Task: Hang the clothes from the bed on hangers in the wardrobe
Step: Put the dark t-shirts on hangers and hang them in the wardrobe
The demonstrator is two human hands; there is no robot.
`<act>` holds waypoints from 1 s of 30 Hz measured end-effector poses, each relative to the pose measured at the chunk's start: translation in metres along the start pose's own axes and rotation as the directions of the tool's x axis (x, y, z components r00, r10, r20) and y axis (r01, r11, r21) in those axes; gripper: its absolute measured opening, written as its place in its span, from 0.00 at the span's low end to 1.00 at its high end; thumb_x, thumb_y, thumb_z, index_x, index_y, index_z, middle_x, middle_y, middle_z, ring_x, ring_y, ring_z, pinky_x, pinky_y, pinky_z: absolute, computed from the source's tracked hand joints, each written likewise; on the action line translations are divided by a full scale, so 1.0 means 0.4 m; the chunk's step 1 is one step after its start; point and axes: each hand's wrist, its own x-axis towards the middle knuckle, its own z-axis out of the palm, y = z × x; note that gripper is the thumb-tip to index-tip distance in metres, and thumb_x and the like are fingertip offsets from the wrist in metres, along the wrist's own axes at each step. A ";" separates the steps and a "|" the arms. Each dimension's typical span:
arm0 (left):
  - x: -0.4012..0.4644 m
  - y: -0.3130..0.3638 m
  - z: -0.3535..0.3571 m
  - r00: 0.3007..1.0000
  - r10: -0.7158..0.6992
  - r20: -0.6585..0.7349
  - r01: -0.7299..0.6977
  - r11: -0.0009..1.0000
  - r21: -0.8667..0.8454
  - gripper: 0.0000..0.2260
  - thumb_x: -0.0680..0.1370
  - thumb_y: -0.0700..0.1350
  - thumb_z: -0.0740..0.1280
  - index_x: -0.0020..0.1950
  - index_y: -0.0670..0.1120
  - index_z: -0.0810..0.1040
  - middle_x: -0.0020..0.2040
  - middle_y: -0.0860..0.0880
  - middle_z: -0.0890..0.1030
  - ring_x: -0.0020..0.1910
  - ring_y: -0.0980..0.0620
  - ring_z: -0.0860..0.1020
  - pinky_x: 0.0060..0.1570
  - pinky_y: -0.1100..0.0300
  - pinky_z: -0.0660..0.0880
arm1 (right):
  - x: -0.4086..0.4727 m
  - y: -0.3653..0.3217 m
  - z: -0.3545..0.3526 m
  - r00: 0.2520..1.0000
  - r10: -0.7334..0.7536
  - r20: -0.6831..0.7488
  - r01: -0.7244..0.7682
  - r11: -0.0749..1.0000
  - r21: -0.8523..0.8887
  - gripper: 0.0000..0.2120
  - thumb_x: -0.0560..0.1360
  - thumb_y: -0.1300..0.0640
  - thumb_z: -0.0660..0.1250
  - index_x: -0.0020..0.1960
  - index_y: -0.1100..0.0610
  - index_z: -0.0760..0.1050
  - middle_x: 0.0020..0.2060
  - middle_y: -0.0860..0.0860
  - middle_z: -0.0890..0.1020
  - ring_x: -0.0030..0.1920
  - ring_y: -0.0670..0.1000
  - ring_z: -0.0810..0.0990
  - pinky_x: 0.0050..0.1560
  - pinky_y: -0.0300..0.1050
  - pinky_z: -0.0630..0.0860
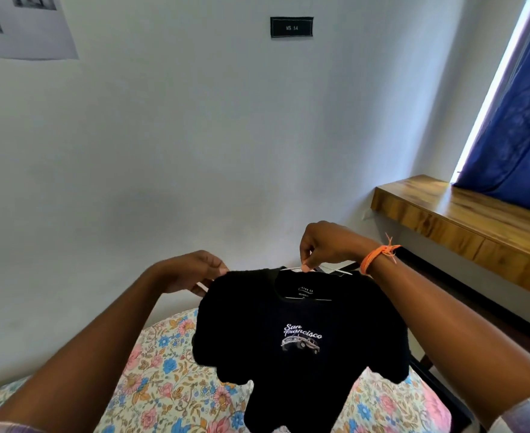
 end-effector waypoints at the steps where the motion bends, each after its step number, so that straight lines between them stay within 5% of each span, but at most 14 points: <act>1: 0.005 0.002 0.003 0.998 -0.011 -0.061 0.017 0.996 0.093 0.10 0.83 0.44 0.61 0.52 0.40 0.81 0.42 0.46 0.81 0.41 0.52 0.77 0.43 0.58 0.73 | 0.001 -0.009 0.001 1.000 0.000 -0.022 -0.001 1.000 -0.031 0.06 0.70 0.51 0.77 0.37 0.50 0.82 0.34 0.43 0.82 0.36 0.46 0.79 0.35 0.40 0.69; 4: 0.032 0.035 0.035 0.944 0.175 -0.279 -0.025 0.883 0.468 0.10 0.81 0.45 0.65 0.50 0.41 0.83 0.47 0.48 0.83 0.43 0.52 0.78 0.43 0.60 0.72 | 0.008 -0.034 0.001 0.999 0.007 -0.045 -0.010 0.998 -0.066 0.05 0.70 0.51 0.77 0.40 0.51 0.83 0.34 0.43 0.81 0.37 0.45 0.78 0.33 0.39 0.66; 9: 0.060 0.078 0.119 0.905 0.388 -0.176 -0.161 0.694 0.701 0.08 0.77 0.47 0.69 0.52 0.47 0.84 0.46 0.54 0.83 0.44 0.59 0.79 0.46 0.60 0.77 | 0.021 -0.064 -0.005 0.999 -0.006 -0.039 0.003 0.997 -0.074 0.06 0.71 0.52 0.76 0.39 0.51 0.81 0.32 0.43 0.79 0.35 0.44 0.76 0.33 0.39 0.66; 18: 0.101 0.091 0.200 0.777 0.512 -0.366 -0.221 0.767 0.603 0.06 0.79 0.44 0.68 0.51 0.47 0.84 0.43 0.54 0.83 0.42 0.58 0.79 0.45 0.59 0.75 | 0.008 -0.005 -0.010 0.985 0.007 -0.173 0.007 0.997 0.081 0.07 0.72 0.50 0.75 0.44 0.55 0.84 0.34 0.41 0.79 0.37 0.44 0.76 0.38 0.41 0.70; 22: 0.119 0.113 0.204 0.700 0.569 -0.430 -0.208 0.740 0.640 0.06 0.79 0.42 0.66 0.46 0.46 0.83 0.40 0.51 0.82 0.41 0.54 0.78 0.45 0.54 0.75 | -0.027 0.064 -0.020 0.912 0.112 -0.394 0.041 0.932 0.361 0.18 0.70 0.45 0.76 0.57 0.51 0.81 0.48 0.47 0.77 0.46 0.45 0.77 0.46 0.37 0.71; 25: 0.135 0.133 0.201 0.637 0.604 -0.479 -0.200 0.729 0.654 0.05 0.79 0.42 0.66 0.46 0.44 0.82 0.39 0.50 0.81 0.42 0.51 0.78 0.47 0.51 0.75 | -0.081 0.151 0.002 0.896 0.181 -0.405 0.035 0.882 0.470 0.26 0.70 0.40 0.74 0.64 0.49 0.76 0.54 0.48 0.75 0.52 0.45 0.77 0.51 0.34 0.73; 30: 0.167 0.189 0.206 0.587 0.616 -0.526 -0.205 0.741 0.639 0.05 0.79 0.42 0.67 0.49 0.45 0.83 0.41 0.49 0.82 0.44 0.51 0.79 0.51 0.51 0.75 | -0.157 0.291 0.124 0.852 0.266 -0.451 -0.102 0.929 0.355 0.29 0.73 0.26 0.55 0.52 0.48 0.79 0.43 0.46 0.81 0.44 0.45 0.80 0.49 0.53 0.78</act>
